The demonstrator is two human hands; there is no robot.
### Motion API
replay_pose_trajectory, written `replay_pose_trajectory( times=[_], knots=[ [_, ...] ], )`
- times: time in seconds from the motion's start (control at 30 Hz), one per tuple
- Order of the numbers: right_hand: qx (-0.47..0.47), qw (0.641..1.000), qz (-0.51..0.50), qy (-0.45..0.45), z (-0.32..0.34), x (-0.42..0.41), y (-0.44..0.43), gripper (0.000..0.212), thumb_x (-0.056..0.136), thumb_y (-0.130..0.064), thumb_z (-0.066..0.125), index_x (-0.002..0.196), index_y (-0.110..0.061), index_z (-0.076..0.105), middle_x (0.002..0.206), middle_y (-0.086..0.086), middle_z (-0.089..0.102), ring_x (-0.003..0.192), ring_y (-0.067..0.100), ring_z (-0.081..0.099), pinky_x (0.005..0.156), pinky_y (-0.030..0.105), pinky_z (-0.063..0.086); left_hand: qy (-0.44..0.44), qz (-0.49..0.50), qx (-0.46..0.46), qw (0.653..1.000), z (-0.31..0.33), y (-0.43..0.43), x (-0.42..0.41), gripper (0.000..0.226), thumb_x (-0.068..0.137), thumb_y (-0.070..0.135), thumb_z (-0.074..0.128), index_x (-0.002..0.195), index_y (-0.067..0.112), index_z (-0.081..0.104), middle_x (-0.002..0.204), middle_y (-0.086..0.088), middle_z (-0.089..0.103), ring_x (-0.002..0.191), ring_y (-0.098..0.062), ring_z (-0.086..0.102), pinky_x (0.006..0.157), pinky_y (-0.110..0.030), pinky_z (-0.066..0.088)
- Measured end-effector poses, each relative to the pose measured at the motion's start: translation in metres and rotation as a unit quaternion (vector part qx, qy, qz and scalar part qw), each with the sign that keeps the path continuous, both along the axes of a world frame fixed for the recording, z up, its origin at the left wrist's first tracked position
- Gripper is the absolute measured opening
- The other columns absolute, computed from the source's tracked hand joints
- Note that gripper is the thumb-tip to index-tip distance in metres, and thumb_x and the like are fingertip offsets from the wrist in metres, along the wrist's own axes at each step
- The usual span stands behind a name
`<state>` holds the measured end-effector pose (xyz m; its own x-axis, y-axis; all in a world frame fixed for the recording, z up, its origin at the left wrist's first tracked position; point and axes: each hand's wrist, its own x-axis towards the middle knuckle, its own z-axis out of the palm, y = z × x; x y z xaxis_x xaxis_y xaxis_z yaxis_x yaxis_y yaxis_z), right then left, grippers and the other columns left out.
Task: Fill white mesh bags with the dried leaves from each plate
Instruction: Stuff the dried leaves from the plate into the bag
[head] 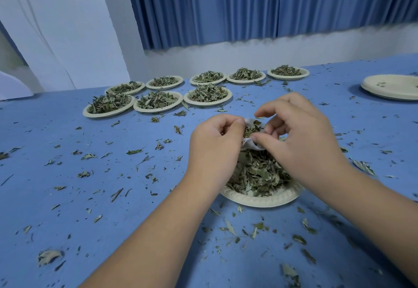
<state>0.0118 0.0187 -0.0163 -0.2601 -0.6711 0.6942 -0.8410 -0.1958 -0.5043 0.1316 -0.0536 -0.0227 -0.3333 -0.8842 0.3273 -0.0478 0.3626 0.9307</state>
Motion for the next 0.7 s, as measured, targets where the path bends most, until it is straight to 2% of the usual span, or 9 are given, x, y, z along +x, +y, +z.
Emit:
replay_pose_trajectory(
  times=[0.2,0.33,0.43,0.53,0.6,0.7],
  knots=[
    [-0.002,0.999,0.023,-0.045,0.0033,-0.0001,0.0007,0.019,0.067,-0.006,0.082,0.068,-0.017,0.067,0.079,-0.009,0.056,0.07,0.003,0.058,0.065,0.009,0.045,-0.004,-0.004,0.002,1.0,0.0004,-0.0003,0.0,0.017,0.092,0.024,0.063,0.076,0.026,0.07,0.052,0.019,0.056,0.042,0.002,0.044,0.046,-0.012,0.035],
    [0.03,0.995,0.059,-0.068,0.0051,-0.0037,0.0056,0.021,0.072,-0.003,0.079,0.078,-0.023,0.073,0.084,-0.009,0.062,0.073,0.002,0.063,0.075,0.021,0.054,0.0,-0.007,0.008,1.0,-0.0001,-0.0001,0.0006,0.019,0.092,0.023,0.063,0.075,0.027,0.07,0.052,0.018,0.056,0.041,0.002,0.044,0.046,-0.015,0.035],
    [0.029,0.998,0.046,-0.043,0.0051,-0.0037,0.0072,0.03,0.075,-0.002,0.076,0.08,-0.031,0.07,0.081,-0.014,0.064,0.074,0.002,0.063,0.074,0.016,0.052,0.006,-0.009,0.014,1.0,-0.0002,0.0002,-0.0002,0.021,0.092,0.021,0.062,0.074,0.027,0.069,0.051,0.018,0.056,0.04,0.002,0.045,0.043,-0.011,0.035],
    [0.023,0.998,0.021,-0.048,0.0036,-0.0029,0.0057,0.034,0.074,-0.009,0.077,0.079,-0.04,0.063,0.073,-0.017,0.065,0.07,0.001,0.061,0.067,0.007,0.045,0.008,-0.015,0.018,1.0,-0.0006,0.0008,-0.0013,0.02,0.093,0.02,0.062,0.075,0.025,0.07,0.05,0.017,0.056,0.04,0.001,0.044,0.042,-0.013,0.035],
    [0.022,0.998,0.006,-0.051,0.0021,-0.0043,0.0031,0.03,0.073,-0.015,0.079,0.083,-0.038,0.062,0.071,-0.018,0.064,0.065,-0.001,0.056,0.063,0.007,0.04,0.007,-0.017,0.018,1.0,-0.001,0.0009,-0.0017,0.019,0.093,0.021,0.062,0.076,0.024,0.07,0.05,0.017,0.055,0.041,0.0,0.043,0.043,-0.014,0.034],
    [0.02,0.999,-0.015,-0.032,0.0007,-0.0074,0.0008,0.03,0.073,-0.019,0.081,0.098,-0.026,0.067,0.077,-0.014,0.058,0.067,-0.007,0.05,0.066,0.005,0.035,0.009,-0.016,0.02,1.0,-0.0011,0.001,-0.0023,0.018,0.092,0.022,0.062,0.077,0.024,0.071,0.05,0.018,0.054,0.042,-0.001,0.043,0.046,-0.016,0.034]
  ],
)
